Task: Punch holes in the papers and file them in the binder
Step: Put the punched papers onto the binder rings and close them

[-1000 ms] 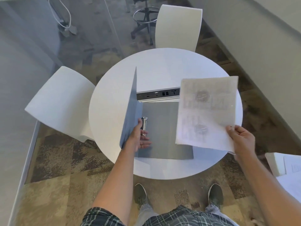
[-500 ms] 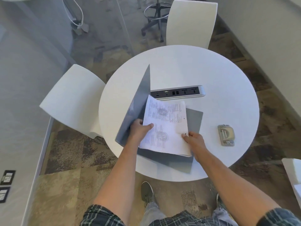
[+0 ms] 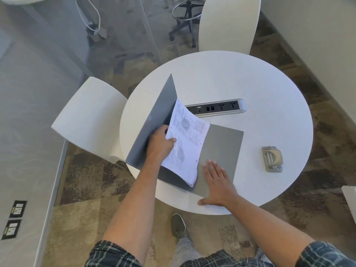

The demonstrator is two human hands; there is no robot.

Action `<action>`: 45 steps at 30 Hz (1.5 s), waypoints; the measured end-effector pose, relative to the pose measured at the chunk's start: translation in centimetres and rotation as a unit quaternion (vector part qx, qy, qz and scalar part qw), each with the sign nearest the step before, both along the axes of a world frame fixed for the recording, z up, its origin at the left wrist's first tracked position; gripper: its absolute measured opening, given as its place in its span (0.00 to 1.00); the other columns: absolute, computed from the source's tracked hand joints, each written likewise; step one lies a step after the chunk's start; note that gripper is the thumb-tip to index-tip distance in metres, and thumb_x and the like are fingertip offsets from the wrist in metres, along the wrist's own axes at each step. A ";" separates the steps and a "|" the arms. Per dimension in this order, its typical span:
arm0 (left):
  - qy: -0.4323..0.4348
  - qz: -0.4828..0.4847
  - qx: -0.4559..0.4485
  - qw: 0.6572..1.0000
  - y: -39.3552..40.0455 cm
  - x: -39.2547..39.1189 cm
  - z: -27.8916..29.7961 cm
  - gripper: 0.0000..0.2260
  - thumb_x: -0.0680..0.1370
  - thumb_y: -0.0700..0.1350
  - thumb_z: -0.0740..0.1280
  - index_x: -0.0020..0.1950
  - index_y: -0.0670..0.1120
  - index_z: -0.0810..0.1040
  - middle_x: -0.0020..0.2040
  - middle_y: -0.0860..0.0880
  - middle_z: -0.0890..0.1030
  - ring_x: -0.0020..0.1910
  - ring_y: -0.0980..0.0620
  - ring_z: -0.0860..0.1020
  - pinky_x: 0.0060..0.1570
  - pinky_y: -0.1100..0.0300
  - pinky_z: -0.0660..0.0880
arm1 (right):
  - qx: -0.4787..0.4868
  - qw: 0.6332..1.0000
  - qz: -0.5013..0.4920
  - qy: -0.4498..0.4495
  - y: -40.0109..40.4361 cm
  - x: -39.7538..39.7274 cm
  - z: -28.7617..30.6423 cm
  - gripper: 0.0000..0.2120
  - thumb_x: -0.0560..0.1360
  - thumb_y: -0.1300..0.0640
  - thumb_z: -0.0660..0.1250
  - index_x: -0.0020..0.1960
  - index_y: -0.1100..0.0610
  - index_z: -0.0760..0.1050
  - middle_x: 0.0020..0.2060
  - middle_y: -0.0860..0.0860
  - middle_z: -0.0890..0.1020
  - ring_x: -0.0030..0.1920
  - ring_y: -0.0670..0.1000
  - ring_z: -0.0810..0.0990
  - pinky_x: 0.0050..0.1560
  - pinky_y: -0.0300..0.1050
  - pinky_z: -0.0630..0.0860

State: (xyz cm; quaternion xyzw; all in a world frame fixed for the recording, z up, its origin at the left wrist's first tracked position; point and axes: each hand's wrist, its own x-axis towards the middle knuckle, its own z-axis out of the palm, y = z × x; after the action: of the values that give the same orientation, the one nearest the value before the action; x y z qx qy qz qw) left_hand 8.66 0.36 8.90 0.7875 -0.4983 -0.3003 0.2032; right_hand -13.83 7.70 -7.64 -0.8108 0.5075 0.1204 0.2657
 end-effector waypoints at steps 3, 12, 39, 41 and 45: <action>-0.017 -0.011 -0.010 1.000 -0.1 0.4 1.4 0.13 0.78 0.42 0.71 0.61 0.50 0.76 0.53 0.55 0.81 0.49 0.51 0.79 0.42 0.61 0.71 | -0.009 0.999 0.032 0.008 0.1 -0.5 -0.3 0.66 0.66 0.21 0.64 0.82 0.54 0.30 0.81 0.54 0.30 0.81 0.56 0.30 0.81 0.57 0.36; -0.035 -0.008 -0.014 0.999 1.3 2.5 4.4 0.14 0.79 0.44 0.71 0.64 0.48 0.75 0.58 0.52 0.82 0.48 0.52 0.78 0.34 0.65 0.68 | -0.019 0.993 0.105 0.040 -1.5 -7.0 0.3 0.61 0.70 0.22 0.60 0.81 0.51 0.27 0.80 0.51 0.28 0.81 0.54 0.30 0.81 0.55 0.36; -0.152 -0.236 -0.020 0.960 5.3 -12.9 3.6 0.19 0.78 0.44 0.68 0.67 0.53 0.71 0.58 0.43 0.82 0.56 0.39 0.81 0.54 0.45 0.81 | 0.270 0.699 -0.348 -0.563 -4.1 -3.1 12.2 0.34 0.65 0.37 0.72 0.65 0.57 0.78 0.53 0.57 0.86 0.49 0.58 0.86 0.45 0.56 0.84; -0.131 -0.246 -0.010 0.960 5.1 -13.1 2.5 0.17 0.77 0.47 0.68 0.65 0.56 0.71 0.57 0.46 0.83 0.55 0.41 0.81 0.52 0.47 0.82 | 0.269 0.684 -0.373 -0.566 -4.2 -3.8 11.8 0.30 0.64 0.47 0.70 0.62 0.59 0.78 0.48 0.58 0.86 0.44 0.55 0.85 0.40 0.53 0.84; -0.071 -0.260 0.044 0.962 4.3 -12.7 0.8 0.19 0.73 0.58 0.69 0.62 0.60 0.71 0.51 0.52 0.85 0.50 0.46 0.82 0.48 0.50 0.82 | 0.272 0.663 -0.445 -0.537 -4.7 -4.7 11.0 0.24 0.60 0.60 0.64 0.55 0.59 0.79 0.39 0.55 0.83 0.31 0.50 0.79 0.33 0.44 0.79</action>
State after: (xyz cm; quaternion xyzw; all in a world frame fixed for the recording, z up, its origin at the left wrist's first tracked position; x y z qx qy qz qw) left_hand -4.07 4.68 9.66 0.6584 -0.6852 -0.3078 0.0471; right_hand -18.51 2.99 3.36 -0.3042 0.5218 -0.3355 0.7229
